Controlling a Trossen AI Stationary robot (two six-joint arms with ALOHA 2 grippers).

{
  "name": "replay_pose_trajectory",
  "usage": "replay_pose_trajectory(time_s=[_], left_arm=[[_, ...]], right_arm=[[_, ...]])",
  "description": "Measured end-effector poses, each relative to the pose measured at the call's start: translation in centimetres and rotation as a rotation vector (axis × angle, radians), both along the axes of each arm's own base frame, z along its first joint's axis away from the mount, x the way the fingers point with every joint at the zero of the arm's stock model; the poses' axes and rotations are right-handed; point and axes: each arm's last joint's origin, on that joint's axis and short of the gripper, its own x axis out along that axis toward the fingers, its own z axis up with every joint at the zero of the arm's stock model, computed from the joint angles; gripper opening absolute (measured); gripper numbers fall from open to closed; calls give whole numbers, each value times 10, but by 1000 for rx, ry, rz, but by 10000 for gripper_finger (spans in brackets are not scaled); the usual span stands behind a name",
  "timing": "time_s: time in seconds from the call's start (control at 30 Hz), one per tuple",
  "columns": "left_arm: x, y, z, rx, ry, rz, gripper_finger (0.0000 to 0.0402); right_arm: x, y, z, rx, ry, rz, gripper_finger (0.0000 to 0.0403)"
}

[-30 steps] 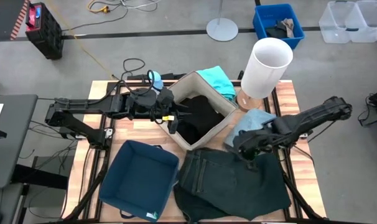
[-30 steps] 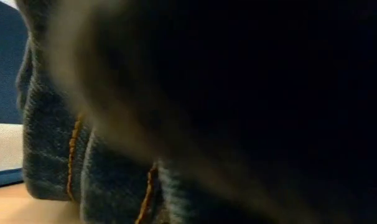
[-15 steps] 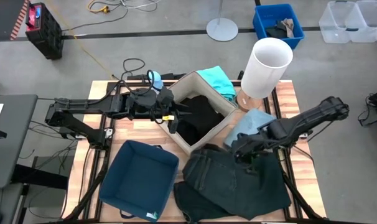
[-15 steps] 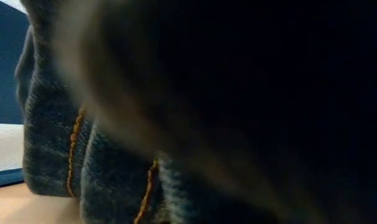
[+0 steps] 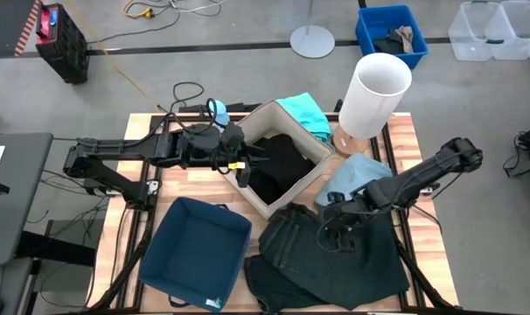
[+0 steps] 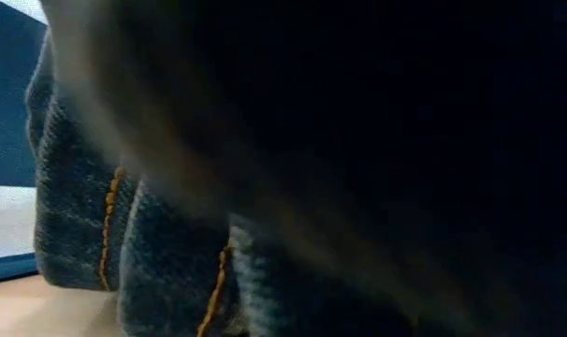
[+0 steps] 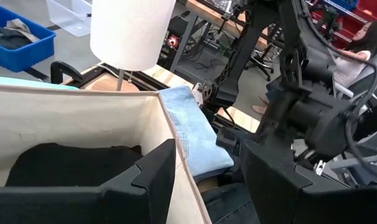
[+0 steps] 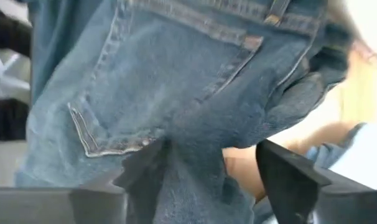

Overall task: Sort clothes
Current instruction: Put the blue pants into the white laundry organizer

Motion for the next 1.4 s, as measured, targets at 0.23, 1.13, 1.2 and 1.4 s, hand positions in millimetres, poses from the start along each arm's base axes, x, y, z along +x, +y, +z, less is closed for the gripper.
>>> replay_pose_trajectory(time_s=[0.23, 1.13, 1.2, 1.4], left_arm=[[0, 0, 0, 1, 0, 0, 173], [0, 0, 0, 14, 6, -13, 173], [0, 0, 0, 15, 6, -13, 173], [0, 0, 0, 23, 8, -16, 173]], right_arm=[[-12, -4, 39, -11, -176, -49, 282], [-26, 96, -51, -157, 231, -62, 282], [-21, 99, -63, -174, 257, -67, 282], [0, 108, -94, -173, 245, -36, 282]])
